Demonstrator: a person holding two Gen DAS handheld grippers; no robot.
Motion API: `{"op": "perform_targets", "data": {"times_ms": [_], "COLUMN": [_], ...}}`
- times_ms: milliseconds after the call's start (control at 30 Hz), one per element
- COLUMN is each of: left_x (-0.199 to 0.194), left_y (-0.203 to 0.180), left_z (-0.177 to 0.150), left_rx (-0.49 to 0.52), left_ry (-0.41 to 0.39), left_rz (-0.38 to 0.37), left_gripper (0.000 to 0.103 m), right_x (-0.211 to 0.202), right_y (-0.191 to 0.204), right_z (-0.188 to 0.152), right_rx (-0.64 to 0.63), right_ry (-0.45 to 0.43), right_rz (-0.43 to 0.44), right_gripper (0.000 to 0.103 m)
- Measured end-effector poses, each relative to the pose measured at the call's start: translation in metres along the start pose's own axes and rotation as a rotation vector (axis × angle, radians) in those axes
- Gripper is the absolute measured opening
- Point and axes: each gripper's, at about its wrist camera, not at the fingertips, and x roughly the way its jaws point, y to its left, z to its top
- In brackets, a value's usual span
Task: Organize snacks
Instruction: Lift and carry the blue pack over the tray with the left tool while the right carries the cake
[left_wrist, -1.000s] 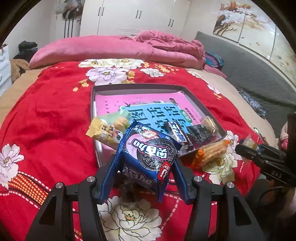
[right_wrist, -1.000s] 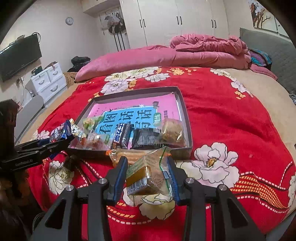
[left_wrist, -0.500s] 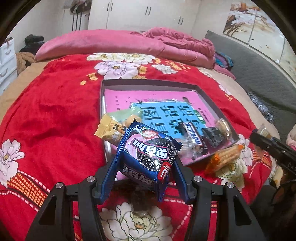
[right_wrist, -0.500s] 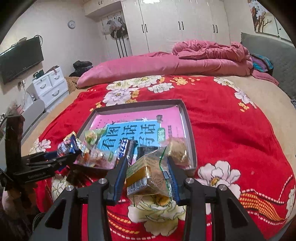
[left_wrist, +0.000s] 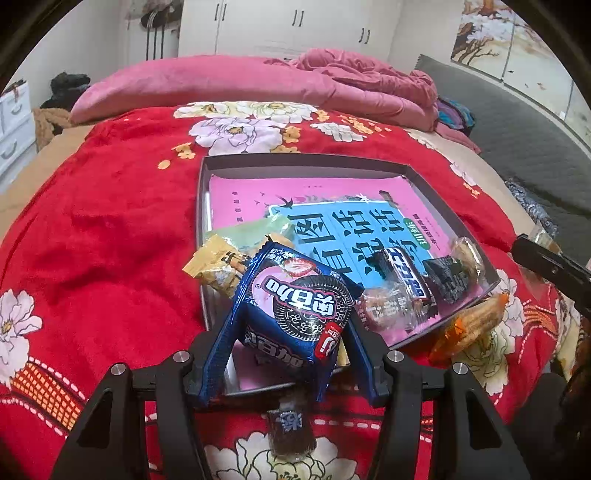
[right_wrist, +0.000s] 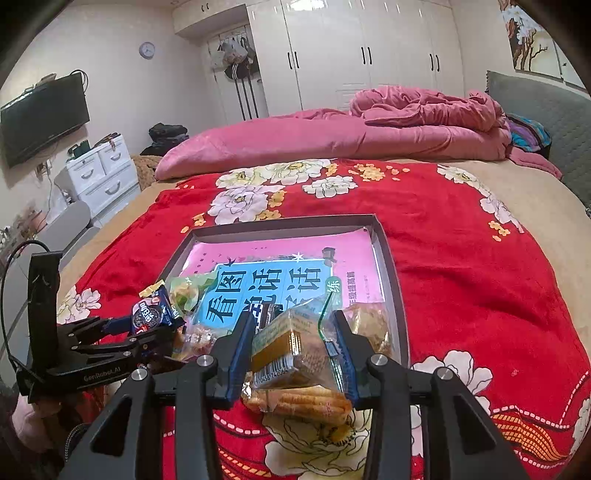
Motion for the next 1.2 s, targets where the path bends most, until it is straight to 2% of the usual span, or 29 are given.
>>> {"op": "perform_targets", "data": {"times_ms": [400,1200], "left_x": [0.007,0.010], "left_y": [-0.004,-0.004], "left_z": [0.004,0.005], "left_rx": [0.013,0.007], "left_ry": [0.002,0.002], "left_rz": [-0.013,-0.017], "left_gripper": [0.059,0.059], "right_x": [0.021,0.063], "right_y": [0.002,0.022], "right_z": [0.004,0.008], "right_rx": [0.011,0.016], "right_ry": [0.024,0.076], "right_rz": [-0.007,0.043], "right_gripper": [0.042,0.042]}}
